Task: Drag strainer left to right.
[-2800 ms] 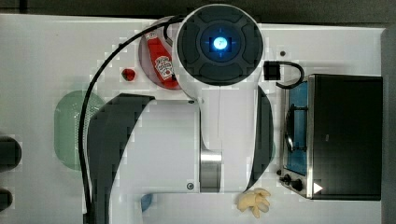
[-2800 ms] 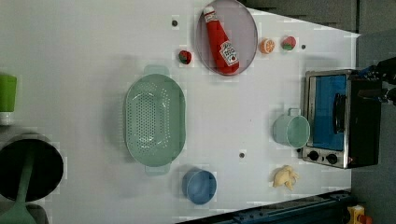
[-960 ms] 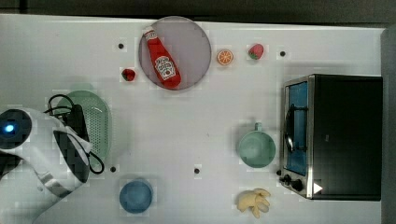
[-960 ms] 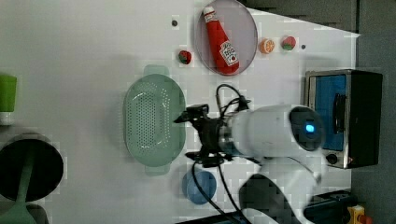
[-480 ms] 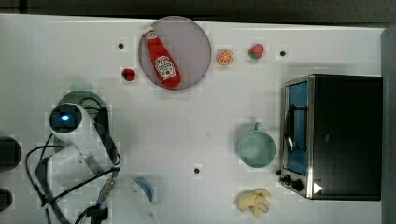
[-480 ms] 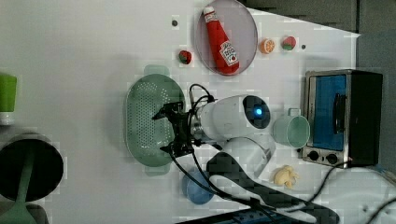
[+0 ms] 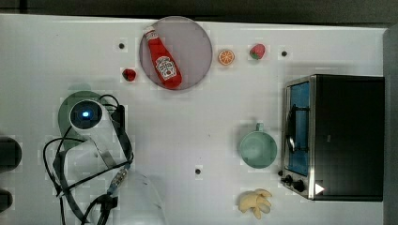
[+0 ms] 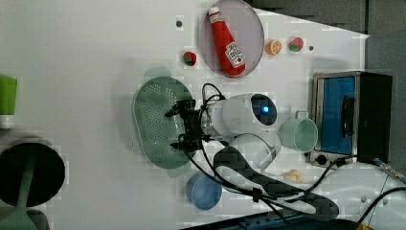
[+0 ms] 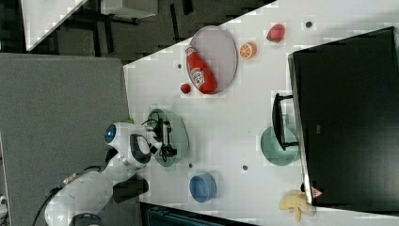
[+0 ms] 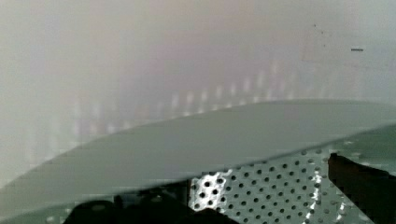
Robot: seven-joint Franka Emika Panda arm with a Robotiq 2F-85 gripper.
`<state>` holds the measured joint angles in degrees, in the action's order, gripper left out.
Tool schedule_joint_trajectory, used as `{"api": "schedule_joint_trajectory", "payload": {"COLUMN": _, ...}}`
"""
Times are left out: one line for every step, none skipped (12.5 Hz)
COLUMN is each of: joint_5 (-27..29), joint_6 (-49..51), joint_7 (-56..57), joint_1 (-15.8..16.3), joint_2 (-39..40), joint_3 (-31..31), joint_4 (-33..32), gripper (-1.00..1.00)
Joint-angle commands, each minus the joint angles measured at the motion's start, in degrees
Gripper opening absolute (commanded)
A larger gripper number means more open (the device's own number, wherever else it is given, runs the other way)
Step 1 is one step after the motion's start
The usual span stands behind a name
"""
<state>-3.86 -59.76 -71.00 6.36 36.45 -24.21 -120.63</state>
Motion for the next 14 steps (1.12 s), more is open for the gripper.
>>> {"api": "schedule_joint_trajectory", "payload": {"joint_5": -0.98, "joint_6": -0.70, "joint_7": -2.73, "joint_1": 0.45, "joint_2": -3.60, "joint_3": 3.15, "joint_4": -2.16, "gripper": 1.00}}
{"api": "schedule_joint_trajectory", "payload": {"joint_5": -0.98, "joint_6": -1.31, "joint_7": -2.71, "joint_1": 0.31, "joint_2": -4.54, "joint_3": 4.36, "joint_4": -3.05, "gripper": 1.00}}
{"api": "schedule_joint_trajectory", "payload": {"joint_5": -0.98, "joint_6": -1.27, "joint_7": -2.61, "joint_1": 0.17, "joint_2": -5.63, "joint_3": 5.49, "joint_4": -4.19, "gripper": 1.00}}
{"api": "schedule_joint_trajectory", "payload": {"joint_5": -0.98, "joint_6": -1.28, "joint_7": -2.41, "joint_1": -0.04, "joint_2": -6.83, "joint_3": 6.43, "joint_4": -5.56, "gripper": 1.00}}
{"api": "schedule_joint_trajectory", "payload": {"joint_5": -0.98, "joint_6": -1.29, "joint_7": -2.38, "joint_1": -0.32, "joint_2": -8.06, "joint_3": 7.40, "joint_4": -7.04, "gripper": 1.00}}
{"api": "schedule_joint_trajectory", "payload": {"joint_5": -0.98, "joint_6": -1.33, "joint_7": -2.16, "joint_1": -0.60, "joint_2": -9.25, "joint_3": 8.39, "joint_4": -8.50, "gripper": 1.00}}
{"api": "schedule_joint_trajectory", "payload": {"joint_5": -0.98, "joint_6": -1.35, "joint_7": -1.23, "joint_1": -0.95, "joint_2": -10.32, "joint_3": 9.30, "joint_4": -9.79, "gripper": 1.00}}
{"api": "schedule_joint_trajectory", "payload": {"joint_5": -0.98, "joint_6": -1.33, "joint_7": 0.27, "joint_1": -1.35, "joint_2": -11.17, "joint_3": 10.25, "joint_4": -10.96, "gripper": 1.00}}
{"api": "schedule_joint_trajectory", "payload": {"joint_5": -0.98, "joint_6": -1.40, "joint_7": 2.27, "joint_1": -1.75, "joint_2": -11.95, "joint_3": 11.32, "joint_4": -12.00, "gripper": 1.00}}
{"api": "schedule_joint_trajectory", "payload": {"joint_5": -0.98, "joint_6": -1.50, "joint_7": 4.21, "joint_1": -2.16, "joint_2": -12.50, "joint_3": 12.48, "joint_4": -12.78, "gripper": 1.00}}
{"api": "schedule_joint_trajectory", "payload": {"joint_5": -0.98, "joint_6": -1.57, "joint_7": 5.85, "joint_1": -2.56, "joint_2": -12.94, "joint_3": 13.74, "joint_4": -13.41, "gripper": 1.00}}
{"api": "schedule_joint_trajectory", "payload": {"joint_5": -0.98, "joint_6": -1.90, "joint_7": 7.32, "joint_1": -2.93, "joint_2": -13.35, "joint_3": 15.10, "joint_4": -13.93, "gripper": 1.00}}
{"api": "schedule_joint_trajectory", "payload": {"joint_5": -0.98, "joint_6": -2.22, "joint_7": 8.90, "joint_1": -3.29, "joint_2": -13.64, "joint_3": 16.56, "joint_4": -14.30, "gripper": 1.00}}
{"api": "schedule_joint_trajectory", "payload": {"joint_5": -0.98, "joint_6": -2.25, "joint_7": 10.70, "joint_1": -3.62, "joint_2": -13.76, "joint_3": 18.03, "joint_4": -14.54, "gripper": 1.00}}
